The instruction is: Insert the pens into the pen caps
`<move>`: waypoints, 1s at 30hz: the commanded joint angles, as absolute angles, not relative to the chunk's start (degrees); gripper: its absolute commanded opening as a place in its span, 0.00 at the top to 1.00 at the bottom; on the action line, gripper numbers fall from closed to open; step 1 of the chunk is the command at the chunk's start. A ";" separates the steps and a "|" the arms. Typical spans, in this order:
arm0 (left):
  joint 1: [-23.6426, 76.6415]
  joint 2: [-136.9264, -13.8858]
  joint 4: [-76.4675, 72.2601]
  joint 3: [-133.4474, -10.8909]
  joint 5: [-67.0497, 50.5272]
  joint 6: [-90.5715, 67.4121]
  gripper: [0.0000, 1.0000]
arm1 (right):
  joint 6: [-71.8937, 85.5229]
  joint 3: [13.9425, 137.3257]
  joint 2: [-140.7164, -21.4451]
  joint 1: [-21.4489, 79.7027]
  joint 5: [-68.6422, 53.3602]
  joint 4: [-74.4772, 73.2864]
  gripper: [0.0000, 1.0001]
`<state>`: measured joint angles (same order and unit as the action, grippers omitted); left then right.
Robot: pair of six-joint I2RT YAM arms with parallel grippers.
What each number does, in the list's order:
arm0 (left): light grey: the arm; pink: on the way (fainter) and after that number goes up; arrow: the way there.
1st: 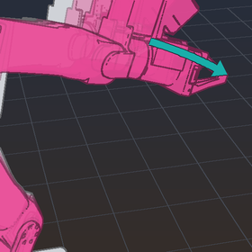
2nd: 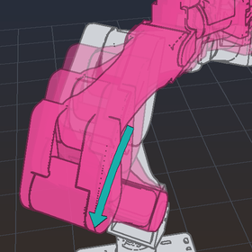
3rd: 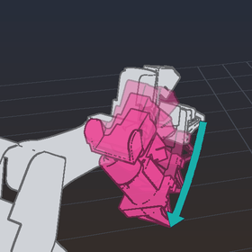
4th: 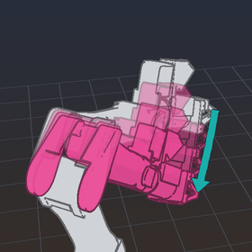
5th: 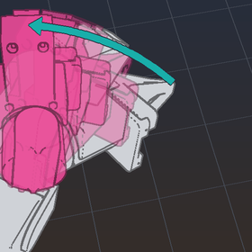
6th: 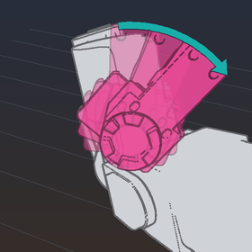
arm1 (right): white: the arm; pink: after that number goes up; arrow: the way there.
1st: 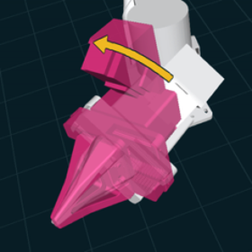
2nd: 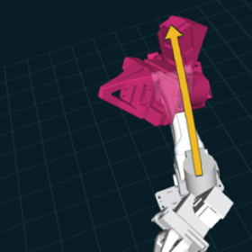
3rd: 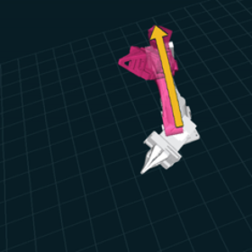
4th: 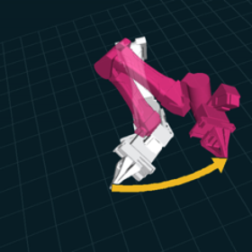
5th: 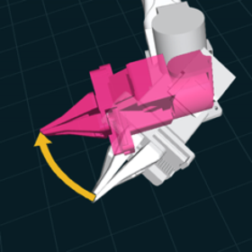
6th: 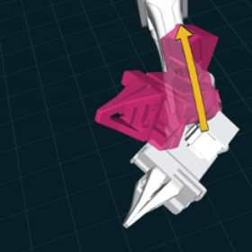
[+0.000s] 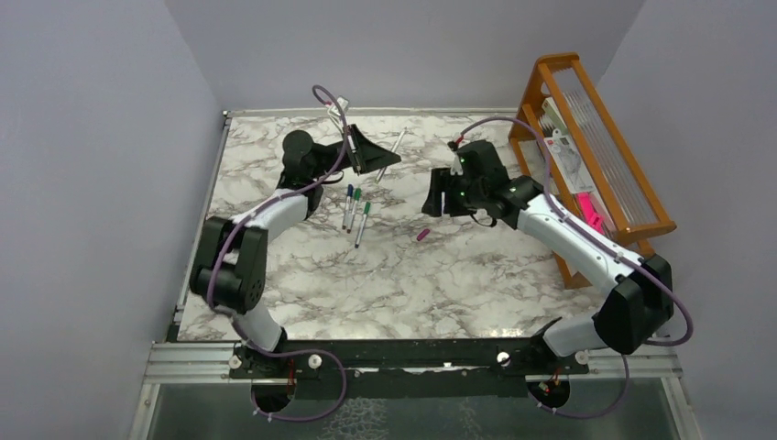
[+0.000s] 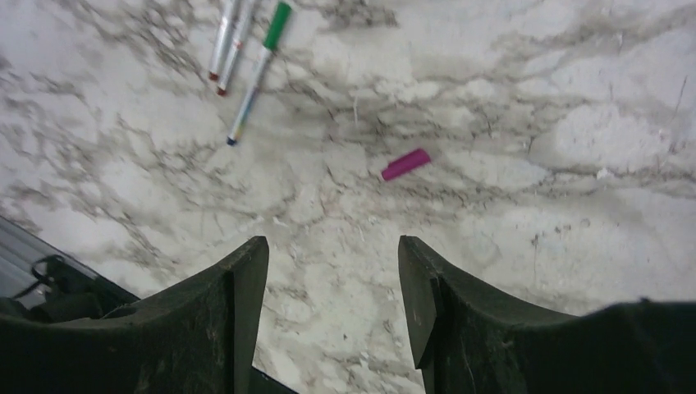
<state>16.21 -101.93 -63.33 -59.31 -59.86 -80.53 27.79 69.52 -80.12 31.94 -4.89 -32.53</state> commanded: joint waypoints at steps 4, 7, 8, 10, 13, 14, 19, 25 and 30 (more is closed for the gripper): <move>17.43 -79.39 -11.52 -63.45 -25.70 -28.72 1.00 | 32.79 71.01 -88.16 35.28 6.99 -41.00 0.54; 17.28 -77.27 -5.73 -65.07 -20.37 -24.52 1.00 | 38.14 72.53 -92.81 35.63 7.31 -40.29 0.58; 17.31 -76.66 -5.07 -65.21 -19.64 -24.18 1.00 | 40.45 73.31 -94.42 35.68 6.79 -40.37 0.58; 17.40 -75.31 -5.55 -64.03 -19.35 -24.75 1.00 | 44.26 73.86 -96.94 35.85 7.12 -39.69 0.57; 18.12 -73.63 -5.47 -61.89 -19.92 -23.90 1.00 | 49.20 73.85 -100.13 35.90 6.27 -38.41 0.52; 18.78 -72.65 -5.22 -60.98 -18.62 -23.31 1.00 | 50.01 73.99 -101.10 35.94 5.52 -37.87 0.49; 21.51 -71.32 -0.64 -60.13 -13.82 -19.02 1.00 | 53.00 76.05 -105.94 36.27 3.48 -37.60 0.46; 23.33 -72.33 0.87 -61.48 -12.74 -18.09 1.00 | 55.39 81.02 -111.51 36.49 4.19 -40.19 0.49; 24.45 -73.78 0.73 -63.95 -13.08 -18.80 1.00 | 56.18 85.14 -115.22 36.56 4.84 -43.43 0.53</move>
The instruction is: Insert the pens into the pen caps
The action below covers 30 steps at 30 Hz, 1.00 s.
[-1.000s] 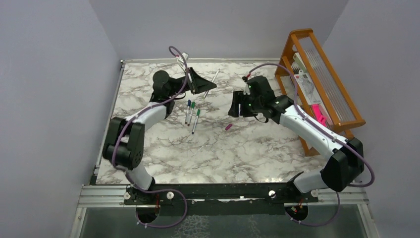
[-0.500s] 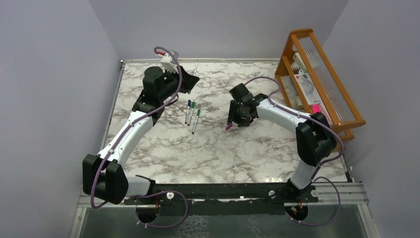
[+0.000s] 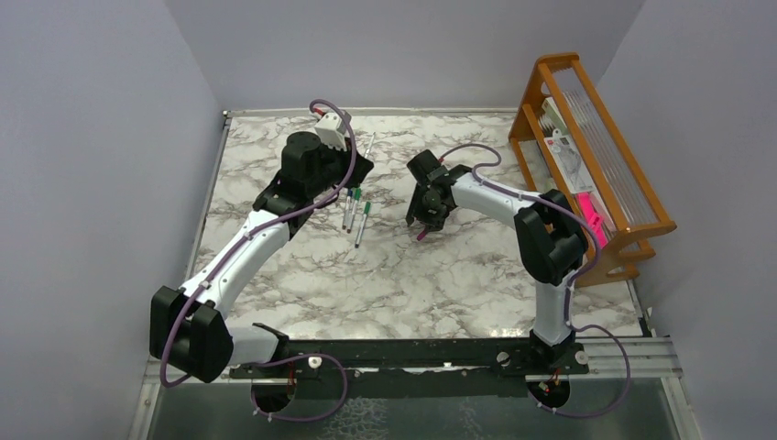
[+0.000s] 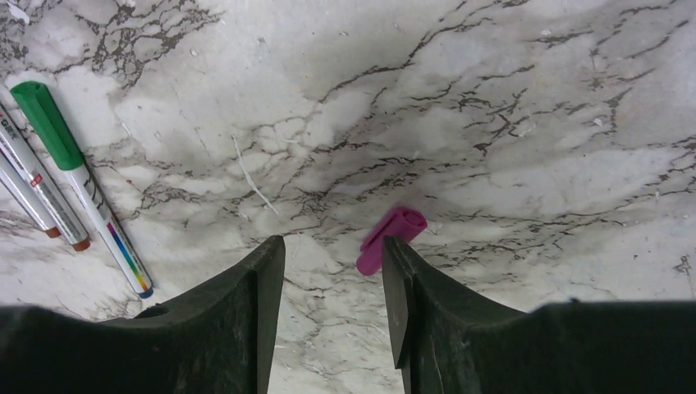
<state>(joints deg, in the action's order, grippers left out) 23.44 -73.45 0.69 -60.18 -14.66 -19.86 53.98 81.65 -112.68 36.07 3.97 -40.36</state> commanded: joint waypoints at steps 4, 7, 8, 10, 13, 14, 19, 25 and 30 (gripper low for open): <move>25.51 -74.44 1.75 -65.61 -12.52 -17.29 1.00 | 56.48 86.81 -116.74 36.53 4.99 -44.91 0.53; 25.74 -74.24 2.31 -65.27 -11.65 -16.61 1.00 | 57.10 87.49 -116.52 36.56 5.67 -45.70 0.55; 25.83 -74.11 2.39 -65.02 -11.42 -16.42 1.00 | 57.31 87.25 -115.92 36.54 5.94 -45.37 0.55; 25.84 -73.93 2.52 -64.56 -11.11 -16.18 1.00 | 57.63 86.78 -114.34 36.53 6.71 -44.49 0.55; 25.86 -73.76 2.64 -64.36 -10.58 -16.08 1.00 | 58.32 87.02 -113.17 36.55 8.21 -45.89 0.55; 25.96 -73.74 2.57 -64.36 -10.47 -16.08 1.00 | 58.98 87.16 -113.08 36.52 9.10 -47.00 0.54; 25.96 -73.53 2.12 -63.90 -10.46 -16.32 1.00 | 61.07 85.78 -112.00 36.65 10.60 -48.26 0.52; 26.05 -73.21 2.02 -63.34 -10.29 -16.57 1.00 | 61.78 84.25 -112.06 36.68 9.88 -48.15 0.52; 26.25 -72.91 3.12 -63.67 -9.82 -15.97 1.00 | 62.48 83.44 -113.45 36.73 8.58 -47.22 0.53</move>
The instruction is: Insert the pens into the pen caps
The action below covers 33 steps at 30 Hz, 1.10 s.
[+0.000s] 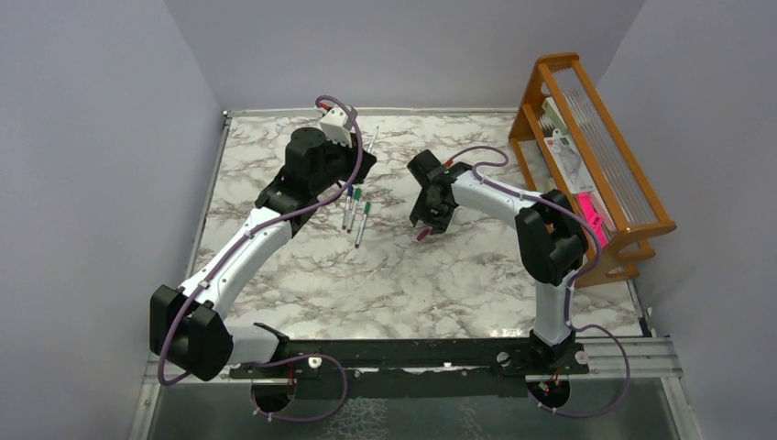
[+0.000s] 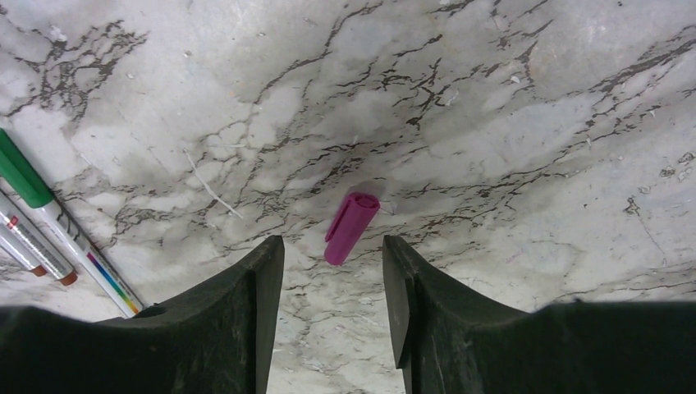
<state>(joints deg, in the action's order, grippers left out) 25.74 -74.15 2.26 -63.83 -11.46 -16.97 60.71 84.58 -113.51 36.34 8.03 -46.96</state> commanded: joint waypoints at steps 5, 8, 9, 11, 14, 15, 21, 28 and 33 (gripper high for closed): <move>26.39 -72.86 3.62 -63.66 -9.56 -15.47 1.00 | 62.20 84.20 -114.96 36.69 8.52 -46.80 0.56; 26.48 -73.03 3.45 -63.80 -9.92 -15.56 1.00 | 61.96 84.98 -116.23 36.69 7.81 -46.81 0.58; 26.50 -72.99 3.42 -63.84 -9.94 -15.56 1.00 | 61.93 85.15 -116.72 36.70 7.55 -46.84 0.60; 26.46 -72.87 3.49 -63.68 -9.85 -15.51 1.00 | 61.96 85.33 -117.40 36.71 7.46 -47.29 0.64; 26.48 -72.40 3.54 -63.22 -9.30 -15.40 1.00 | 61.96 85.14 -117.98 36.74 7.46 -47.65 0.65; 26.48 -72.28 3.58 -63.13 -9.12 -15.38 1.00 | 62.03 84.89 -117.95 36.74 7.43 -47.56 0.67; 26.41 -72.15 2.97 -62.40 -10.48 -16.06 1.00 | 60.71 85.74 -116.69 36.71 6.82 -47.66 0.99; 26.04 -76.16 -3.21 -62.89 -25.27 -25.75 1.00 | 52.55 80.78 -100.58 36.33 9.44 -35.91 0.99; 26.21 -78.09 -16.67 -60.27 -31.03 -39.64 1.00 | 45.26 72.03 -85.64 30.88 -2.08 -16.51 0.99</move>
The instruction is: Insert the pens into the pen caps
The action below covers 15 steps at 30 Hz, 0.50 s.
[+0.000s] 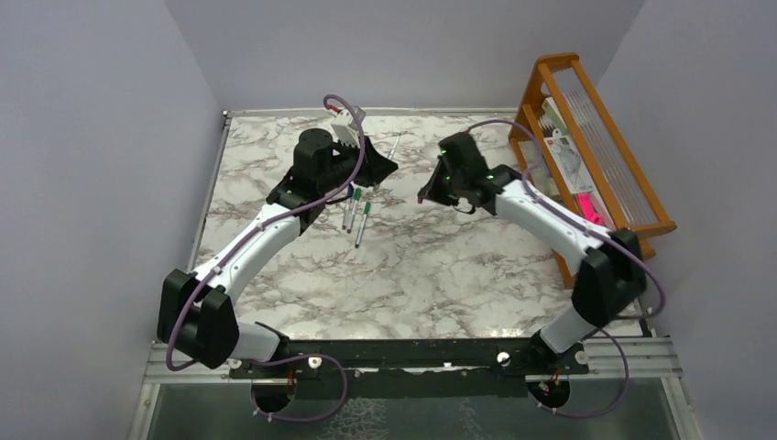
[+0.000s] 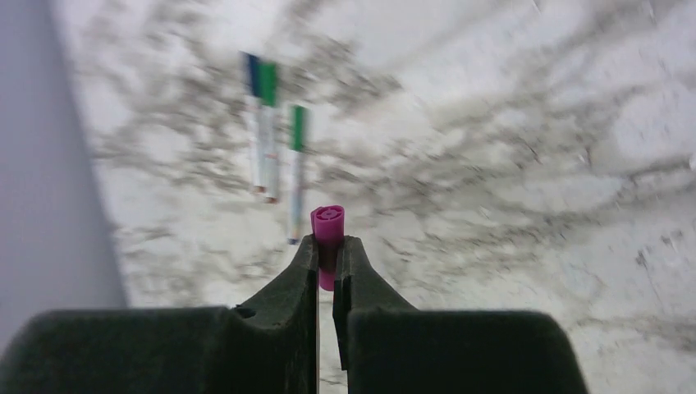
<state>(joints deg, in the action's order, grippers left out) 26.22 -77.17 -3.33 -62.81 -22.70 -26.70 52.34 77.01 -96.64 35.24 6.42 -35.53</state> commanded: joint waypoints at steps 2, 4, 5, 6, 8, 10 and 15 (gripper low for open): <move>26.49 -77.58 -21.69 -58.60 -31.28 -44.36 1.00 | 46.66 66.59 -80.37 26.68 -12.81 -3.92 0.99; 27.23 -76.45 -24.94 -56.93 -30.40 -47.35 1.00 | 49.97 61.72 -77.06 23.40 -18.97 6.09 0.99; 27.57 -75.79 -26.39 -56.15 -29.62 -48.93 1.00 | 50.81 61.18 -76.51 22.35 -21.33 8.95 0.99; 27.94 -75.16 -28.25 -55.08 -28.78 -50.49 1.00 | 51.02 61.19 -76.32 21.72 -23.16 10.61 0.99; 28.68 -74.41 -31.54 -53.63 -27.85 -53.01 1.00 | 50.38 61.25 -76.20 21.51 -26.13 12.86 0.99; 29.50 -74.52 -33.14 -53.35 -27.61 -53.83 1.00 | 51.48 59.60 -76.20 21.49 -28.91 19.49 0.99; 31.21 -76.10 -42.50 -51.89 -29.68 -55.59 1.00 | 56.53 58.18 -79.42 21.14 -31.44 31.05 0.99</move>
